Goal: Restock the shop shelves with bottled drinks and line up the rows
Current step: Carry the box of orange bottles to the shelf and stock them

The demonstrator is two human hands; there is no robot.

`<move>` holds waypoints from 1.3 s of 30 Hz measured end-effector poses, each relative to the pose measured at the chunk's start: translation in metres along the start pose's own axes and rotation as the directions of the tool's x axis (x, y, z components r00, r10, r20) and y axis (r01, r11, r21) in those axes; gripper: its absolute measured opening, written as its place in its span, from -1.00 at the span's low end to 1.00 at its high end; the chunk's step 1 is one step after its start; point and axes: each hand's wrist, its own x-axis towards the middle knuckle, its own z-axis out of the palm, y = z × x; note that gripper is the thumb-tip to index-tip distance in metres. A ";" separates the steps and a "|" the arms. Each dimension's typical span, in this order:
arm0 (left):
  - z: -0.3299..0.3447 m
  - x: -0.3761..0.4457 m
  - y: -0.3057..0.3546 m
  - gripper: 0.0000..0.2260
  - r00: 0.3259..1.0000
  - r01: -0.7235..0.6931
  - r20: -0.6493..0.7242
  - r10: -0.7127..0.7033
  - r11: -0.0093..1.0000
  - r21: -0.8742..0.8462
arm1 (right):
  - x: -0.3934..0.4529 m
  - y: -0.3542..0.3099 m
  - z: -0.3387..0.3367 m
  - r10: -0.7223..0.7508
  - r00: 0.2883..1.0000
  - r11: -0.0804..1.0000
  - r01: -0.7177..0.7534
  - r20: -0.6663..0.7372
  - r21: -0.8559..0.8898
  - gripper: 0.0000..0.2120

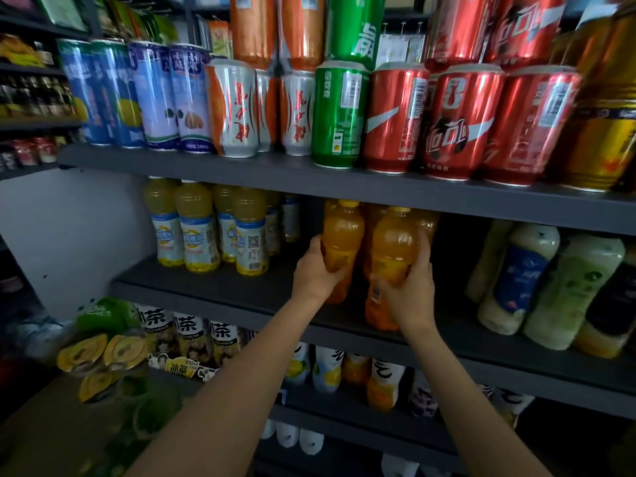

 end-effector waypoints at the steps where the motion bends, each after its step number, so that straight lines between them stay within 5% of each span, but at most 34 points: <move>1: 0.001 0.001 -0.003 -0.39 1.000 0.004 -0.012 -0.004 1.000 0.001 | -0.004 0.009 0.002 0.002 1.000 0.999 -0.001 0.029 -0.036 -0.08; 8: 0.010 0.006 -0.014 -0.33 0.999 0.035 0.003 -0.035 0.996 0.084 | 0.001 0.041 0.005 0.080 0.997 0.945 -0.083 -0.021 -0.317 -0.18; 17: 0.017 0.015 -0.015 -0.37 0.993 -0.019 0.116 0.013 0.998 0.058 | 0.027 0.043 0.022 0.101 0.989 0.916 -0.136 -0.110 -0.378 -0.25; 27: 0.053 0.023 -0.010 -0.46 0.999 0.044 -0.016 -0.042 0.990 0.137 | 0.043 0.050 0.016 0.114 0.978 0.895 -0.177 -0.173 -0.410 -0.33; 31: 0.060 0.022 -0.020 -0.70 0.987 0.156 -0.069 -0.143 0.953 0.259 | 0.047 0.051 0.014 0.135 0.979 0.891 -0.187 -0.152 -0.414 -0.32; 33: 0.060 0.015 -0.028 -0.78 0.978 0.194 -0.111 -0.176 0.963 0.188 | 0.042 0.052 0.014 0.146 0.979 0.903 -0.191 -0.144 -0.384 -0.31; 36: 0.050 -0.007 -0.037 -0.81 0.984 0.064 -0.171 -0.053 0.996 0.060 | 0.016 0.054 0.014 0.079 0.971 0.925 -0.156 -0.228 -0.346 -0.40; 39: 0.016 -0.044 -0.057 -0.77 0.927 -0.079 -0.364 0.091 0.996 0.049 | -0.036 0.048 0.026 -0.108 0.971 0.962 0.048 -0.215 -0.269 -0.67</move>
